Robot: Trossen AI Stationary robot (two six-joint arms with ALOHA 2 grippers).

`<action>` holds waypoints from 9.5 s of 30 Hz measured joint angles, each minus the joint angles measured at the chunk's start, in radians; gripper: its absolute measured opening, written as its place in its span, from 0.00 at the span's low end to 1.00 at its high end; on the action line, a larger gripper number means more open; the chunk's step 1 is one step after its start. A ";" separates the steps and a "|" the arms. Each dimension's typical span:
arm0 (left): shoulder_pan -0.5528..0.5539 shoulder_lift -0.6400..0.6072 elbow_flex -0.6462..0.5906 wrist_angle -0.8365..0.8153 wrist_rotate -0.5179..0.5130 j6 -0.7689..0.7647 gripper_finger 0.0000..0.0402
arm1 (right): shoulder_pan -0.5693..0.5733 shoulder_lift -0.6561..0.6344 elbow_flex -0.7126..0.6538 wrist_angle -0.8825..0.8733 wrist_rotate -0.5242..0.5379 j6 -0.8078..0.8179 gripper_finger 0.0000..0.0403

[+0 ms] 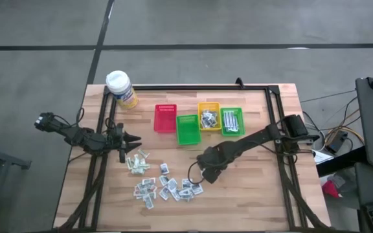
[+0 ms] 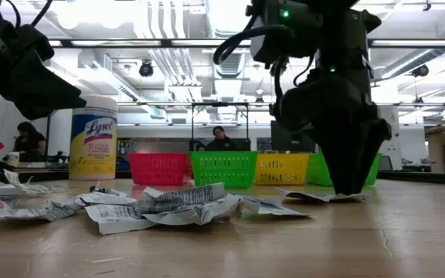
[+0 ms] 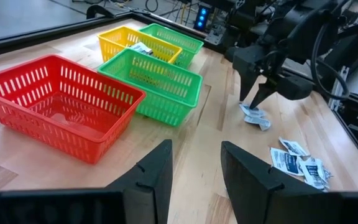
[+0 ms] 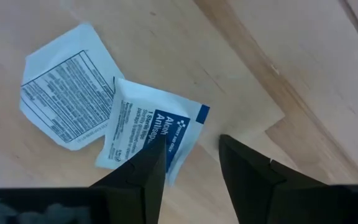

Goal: Pick & Place First Aid Supplies
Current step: Put the alcohol pad into the yellow basket

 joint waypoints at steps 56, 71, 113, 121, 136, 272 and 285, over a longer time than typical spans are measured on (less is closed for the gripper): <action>0.000 0.001 0.000 0.005 0.000 0.000 0.33 | -0.123 -0.525 0.000 0.284 0.049 -0.304 0.02; 0.000 0.001 -0.001 0.013 -0.008 -0.004 0.33 | -0.329 -0.553 0.000 0.381 0.387 -0.543 0.02; 0.000 0.001 -0.001 0.013 -0.145 -0.031 0.33 | -0.627 -0.550 -0.110 0.210 0.270 0.025 0.02; 0.000 0.001 -0.001 0.013 -0.146 -0.031 0.33 | -0.628 -0.550 -0.110 0.206 0.183 0.120 0.02; 0.000 0.001 0.000 0.013 -0.146 -0.031 0.33 | -0.628 -0.395 -0.078 0.128 0.092 0.172 0.02; 0.000 0.001 0.000 0.013 -0.145 -0.047 0.33 | -0.037 -0.069 0.298 -0.298 -0.018 -0.557 0.37; 0.000 0.001 0.000 0.013 -0.145 -0.091 0.33 | -0.030 -0.069 0.147 -0.083 -0.019 -0.831 0.36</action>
